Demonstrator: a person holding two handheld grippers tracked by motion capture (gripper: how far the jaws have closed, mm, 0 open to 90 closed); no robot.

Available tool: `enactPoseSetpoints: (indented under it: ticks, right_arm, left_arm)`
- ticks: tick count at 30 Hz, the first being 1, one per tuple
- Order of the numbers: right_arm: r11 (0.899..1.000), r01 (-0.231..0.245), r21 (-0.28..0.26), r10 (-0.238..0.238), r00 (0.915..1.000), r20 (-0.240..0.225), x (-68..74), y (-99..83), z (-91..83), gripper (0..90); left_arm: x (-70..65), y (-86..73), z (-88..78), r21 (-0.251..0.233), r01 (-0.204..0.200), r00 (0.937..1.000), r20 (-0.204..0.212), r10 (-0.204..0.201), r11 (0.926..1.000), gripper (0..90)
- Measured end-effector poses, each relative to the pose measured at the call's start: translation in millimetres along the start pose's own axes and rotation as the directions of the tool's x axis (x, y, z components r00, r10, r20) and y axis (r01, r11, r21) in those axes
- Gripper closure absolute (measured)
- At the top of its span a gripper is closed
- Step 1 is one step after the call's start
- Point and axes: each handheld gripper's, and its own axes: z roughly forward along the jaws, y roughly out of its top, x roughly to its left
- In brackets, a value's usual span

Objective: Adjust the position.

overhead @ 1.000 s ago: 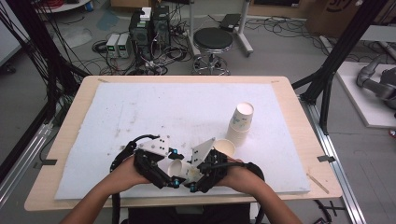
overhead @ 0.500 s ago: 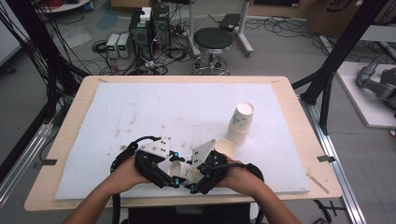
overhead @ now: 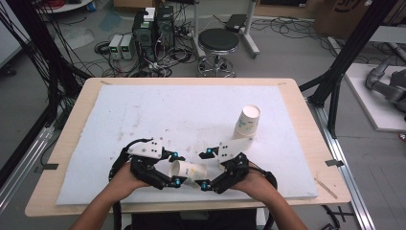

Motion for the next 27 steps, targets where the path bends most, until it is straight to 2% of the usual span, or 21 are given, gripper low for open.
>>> enactPoseSetpoints:
  ticks: [3, 7, 9, 15, 21, 27]
  right_arm:
    - [0.999, -0.027, -0.046, 0.028, 0.9996, 0.009, 0.4, -2.3, -4.4, 19.3]
    - [0.994, -0.051, -0.096, 0.054, 0.9982, 0.027, 0.8, -7.4, -7.5, 19.3]
    - [0.991, -0.058, -0.124, 0.065, 0.9966, 0.052, 1.6, -11.0, -9.3, 19.3]
    - [0.985, -0.065, -0.162, 0.079, 0.9936, 0.081, 3.8, -24.8, -10.9, 19.3]
    - [0.977, -0.061, -0.206, 0.078, 0.9943, 0.074, 7.5, -37.4, -8.1, 19.4]
    - [0.974, -0.064, -0.217, 0.074, 0.9966, 0.037, 8.9, -39.3, -7.7, 19.4]
  left_arm:
    - [0.5, -6.1, -3.0, -0.054, 0.017, 0.9998, -0.005, -0.017, 0.9984, 36.1]
    - [-0.5, -13.2, -3.8, -0.088, 0.021, 0.9997, -0.009, -0.022, 0.9959, 36.0]
    - [-1.7, -16.8, -4.2, -0.113, 0.029, 0.9995, -0.011, -0.03, 0.9931, 36.0]
    - [-5.1, -22.5, -6.6, -0.165, 0.015, 0.9998, -0.012, -0.018, 0.9862, 36.0]
    - [-8.0, -27.1, -6.5, -0.211, 0.004, 1.0, -0.002, -0.004, 0.9774, 36.0]
    - [-7.7, -30.8, -7.9, -0.227, 0.006, 1.0, -0.005, -0.008, 0.9739, 36.1]
